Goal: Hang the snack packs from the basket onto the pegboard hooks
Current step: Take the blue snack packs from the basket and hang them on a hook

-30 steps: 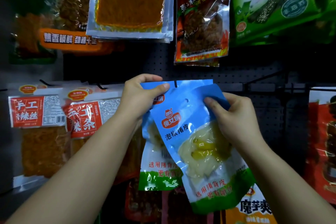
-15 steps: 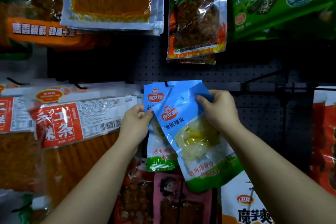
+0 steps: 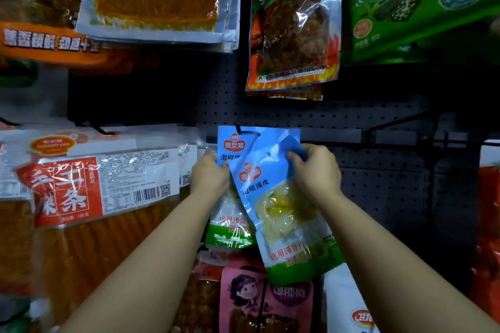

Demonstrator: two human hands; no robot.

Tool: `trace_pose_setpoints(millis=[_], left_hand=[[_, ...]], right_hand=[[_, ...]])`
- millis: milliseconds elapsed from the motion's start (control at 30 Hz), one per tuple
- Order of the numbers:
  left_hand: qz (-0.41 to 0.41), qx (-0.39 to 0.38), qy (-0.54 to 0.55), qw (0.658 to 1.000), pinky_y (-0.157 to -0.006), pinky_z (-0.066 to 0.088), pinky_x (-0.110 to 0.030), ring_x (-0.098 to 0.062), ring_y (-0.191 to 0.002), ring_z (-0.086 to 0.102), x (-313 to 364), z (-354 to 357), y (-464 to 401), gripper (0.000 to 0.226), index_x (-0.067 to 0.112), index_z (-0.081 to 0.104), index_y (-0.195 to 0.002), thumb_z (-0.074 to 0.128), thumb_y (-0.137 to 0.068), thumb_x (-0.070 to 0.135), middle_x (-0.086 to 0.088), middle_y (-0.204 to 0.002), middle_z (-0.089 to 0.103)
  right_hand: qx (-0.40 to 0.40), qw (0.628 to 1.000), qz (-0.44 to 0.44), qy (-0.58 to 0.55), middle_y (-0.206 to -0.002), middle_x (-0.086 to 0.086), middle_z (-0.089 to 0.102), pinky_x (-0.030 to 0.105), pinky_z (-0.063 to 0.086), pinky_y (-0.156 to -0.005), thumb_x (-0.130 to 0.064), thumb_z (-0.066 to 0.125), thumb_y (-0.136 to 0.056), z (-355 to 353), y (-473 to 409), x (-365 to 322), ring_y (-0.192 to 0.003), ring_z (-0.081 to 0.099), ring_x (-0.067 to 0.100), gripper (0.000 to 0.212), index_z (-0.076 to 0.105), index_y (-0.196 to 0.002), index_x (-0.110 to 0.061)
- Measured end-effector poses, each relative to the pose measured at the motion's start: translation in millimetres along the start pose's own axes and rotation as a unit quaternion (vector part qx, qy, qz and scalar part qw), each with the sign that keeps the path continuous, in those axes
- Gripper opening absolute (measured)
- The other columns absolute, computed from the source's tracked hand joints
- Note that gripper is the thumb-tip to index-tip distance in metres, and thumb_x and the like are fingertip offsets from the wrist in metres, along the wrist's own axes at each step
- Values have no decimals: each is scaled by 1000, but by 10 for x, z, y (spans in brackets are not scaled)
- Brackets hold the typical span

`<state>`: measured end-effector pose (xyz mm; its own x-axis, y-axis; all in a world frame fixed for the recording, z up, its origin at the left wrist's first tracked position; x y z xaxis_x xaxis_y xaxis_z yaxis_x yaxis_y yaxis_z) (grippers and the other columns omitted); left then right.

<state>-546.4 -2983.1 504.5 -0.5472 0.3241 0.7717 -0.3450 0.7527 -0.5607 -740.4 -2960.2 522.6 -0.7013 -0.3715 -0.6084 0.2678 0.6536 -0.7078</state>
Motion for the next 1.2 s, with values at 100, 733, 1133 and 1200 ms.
trace_pose_setpoints(millis=[100,733,1133,1200], left_hand=[[1,-22,65,998,-79,50,-36,-26,-98,62,-4,-25,111,21,9,57,-110,53,-94,22,-9,-112,65],[72,-8,408,910,-66,56,-29,-16,-78,73,103,-619,1031,11,31,74,-74,72,-72,42,3,-78,75],[76,-14,420,904,-74,59,-44,-26,-79,73,417,-987,833,17,22,74,-73,68,-81,35,-7,-82,76],[62,-21,412,909,-73,59,-43,-26,-78,73,415,-949,793,17,21,73,-71,67,-84,32,-7,-81,76]], right_hand=[[12,999,-36,7,-116,0,55,33,44,-73,-36,58,-92,-93,73,34,-90,57,22,36,62,-122,-17],[-91,928,-95,-348,-72,-1,75,34,59,-60,-35,65,-83,-532,829,-547,-66,72,12,34,68,-70,-4],[-44,936,-110,-332,-57,-4,65,24,45,-53,-36,65,-88,-623,643,-898,-54,62,9,38,62,-57,-12],[-39,940,-100,-324,-52,-7,60,19,40,-48,-36,64,-88,-582,595,-858,-49,56,5,40,60,-58,-8]])
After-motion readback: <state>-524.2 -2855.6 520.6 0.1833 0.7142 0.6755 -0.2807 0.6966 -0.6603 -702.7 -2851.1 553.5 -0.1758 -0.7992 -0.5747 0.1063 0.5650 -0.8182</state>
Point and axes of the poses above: each hand's wrist, its own y-axis away from the middle knuckle, its own z-axis out of the palm, x = y × z, the point moved 3 cm from there along -y, towards the middle knuckle
